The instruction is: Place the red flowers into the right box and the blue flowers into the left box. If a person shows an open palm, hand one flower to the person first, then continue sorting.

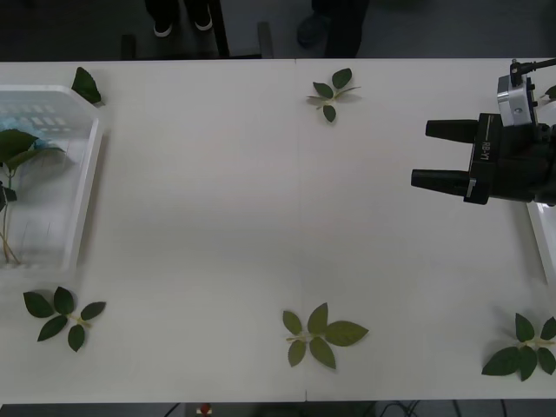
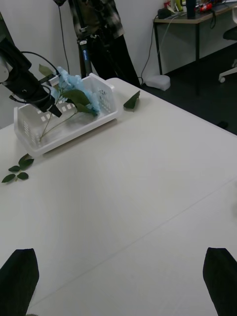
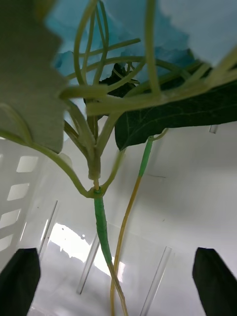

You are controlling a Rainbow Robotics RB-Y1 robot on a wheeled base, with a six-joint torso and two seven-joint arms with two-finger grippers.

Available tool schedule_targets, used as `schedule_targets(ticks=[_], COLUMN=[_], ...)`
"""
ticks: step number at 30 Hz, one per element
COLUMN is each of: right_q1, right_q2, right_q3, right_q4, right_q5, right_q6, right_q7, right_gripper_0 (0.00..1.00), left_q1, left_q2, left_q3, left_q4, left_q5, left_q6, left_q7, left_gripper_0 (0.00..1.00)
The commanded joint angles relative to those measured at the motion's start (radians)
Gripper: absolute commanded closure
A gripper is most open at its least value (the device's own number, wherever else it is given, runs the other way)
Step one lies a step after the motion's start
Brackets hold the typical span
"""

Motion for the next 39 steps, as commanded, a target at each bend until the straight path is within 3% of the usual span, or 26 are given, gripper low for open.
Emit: schedule_targets(ticks=[1,10,17,24,30,39], right_q1=[-0.013,-0.013,-0.013,-0.013,-0.013,-0.013], right_q2=[-0.006,-0.006,-0.006,-0.006,-0.006,-0.006], right_q3=[-0.014,-0.014,-0.014,-0.014,-0.014,-0.014], right_q4=[-0.023,-0.023,-0.023,-0.023,-0.023,-0.023], right_q5=[-0.011,-0.011,-0.011,-0.011,-0.011,-0.011], right_q6=[-0.001,-0.001,-0.001,-0.001,-0.001,-0.001], right_q7=[0.013,0.013,0.013,0.013,0.013,0.013], right_gripper_0=[0.03,0.03,0.03,0.03,0.03,0.03], left_q1=[-0.005,-0.048,-0.077,-0.11,-0.183,-0.337], left_q2=[0.037,0.202,0.213,0.136,0.001,-0.105], left_q3=[0.026,0.026,0.095,0.134,0.129,-0.118], left_q4=[-0.016,-0.162,-0.248,-0.335,-0.3,-0.157], left_q5=[0.004,0.284,0.498,0.706,0.973,1.421], left_q6=[0.014,0.232,0.359,0.399,0.414,0.417], left_q7=[-0.018,-0.017,0.0,0.006,-0.009,-0.198], left_gripper_0=[0.0,0.0,0.0,0.0,0.0,0.0])
